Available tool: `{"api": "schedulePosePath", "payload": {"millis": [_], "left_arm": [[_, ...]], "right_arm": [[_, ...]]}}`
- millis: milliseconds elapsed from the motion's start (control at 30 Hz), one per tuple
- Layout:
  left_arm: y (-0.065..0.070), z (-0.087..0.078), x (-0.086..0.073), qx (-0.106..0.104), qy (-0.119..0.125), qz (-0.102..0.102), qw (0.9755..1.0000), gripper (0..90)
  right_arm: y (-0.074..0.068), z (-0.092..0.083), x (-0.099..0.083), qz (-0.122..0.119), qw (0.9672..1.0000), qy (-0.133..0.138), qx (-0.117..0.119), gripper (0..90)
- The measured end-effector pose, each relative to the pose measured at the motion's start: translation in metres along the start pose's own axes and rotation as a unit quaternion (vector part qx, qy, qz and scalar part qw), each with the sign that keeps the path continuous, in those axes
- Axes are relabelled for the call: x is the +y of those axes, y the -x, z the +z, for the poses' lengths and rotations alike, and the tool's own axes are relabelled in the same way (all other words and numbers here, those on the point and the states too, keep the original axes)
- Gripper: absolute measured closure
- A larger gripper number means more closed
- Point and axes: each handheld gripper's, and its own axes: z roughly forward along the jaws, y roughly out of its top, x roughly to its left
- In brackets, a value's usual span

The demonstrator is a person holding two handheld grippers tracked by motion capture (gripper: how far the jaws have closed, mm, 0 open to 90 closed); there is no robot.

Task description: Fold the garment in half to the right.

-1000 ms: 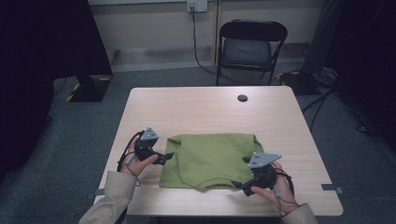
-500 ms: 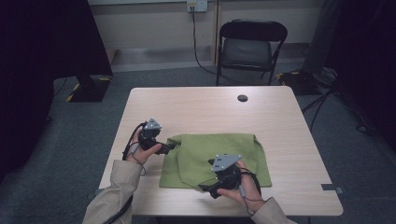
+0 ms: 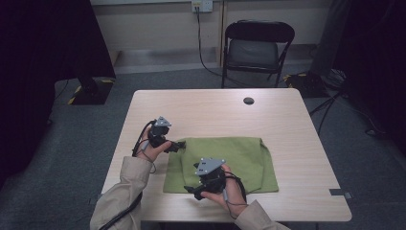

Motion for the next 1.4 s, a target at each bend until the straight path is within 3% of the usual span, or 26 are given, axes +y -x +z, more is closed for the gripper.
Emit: {"api": "schedulePosePath", "payload": {"millis": [433,600,767,967,1067,1133,1267,1400], "left_arm": [[-0.011,0.015,-0.008,0.005,-0.01,-0.01,0.9999,6.7],[-0.009,0.017,-0.009,-0.009,-0.002,0.002,1.0,8.7],[-0.007,0.02,-0.008,-0.021,-0.002,-0.002,0.9998,7.8],[-0.007,0.029,-0.014,-0.011,-0.011,-0.004,0.9999,5.5],[-0.007,0.033,-0.018,-0.023,-0.016,0.01,0.9996,15.3],[-0.007,0.034,-0.021,-0.028,-0.006,0.015,0.9995,18.5],[-0.006,0.032,-0.023,-0.039,0.002,0.017,0.9991,32.1],[-0.007,0.031,-0.023,-0.043,0.006,0.015,0.9989,38.3]], "right_arm": [[-0.019,0.034,0.007,-0.01,0.9997,-0.02,0.011,27.5],[-0.024,0.045,0.007,0.003,0.9993,-0.037,0.002,31.0],[-0.025,0.051,0.003,0.023,0.9982,-0.054,-0.014,32.5],[-0.025,0.05,0.002,0.023,0.9983,-0.052,-0.011,45.8],[-0.026,0.049,0.001,0.027,0.9983,-0.051,-0.009,50.8],[-0.027,0.049,0.001,0.025,0.9984,-0.05,-0.009,53.9],[-0.028,0.048,0.001,0.021,0.9986,-0.048,-0.008,60.4],[-0.031,0.048,0.001,0.014,0.9988,-0.046,-0.005,67.3]]}}
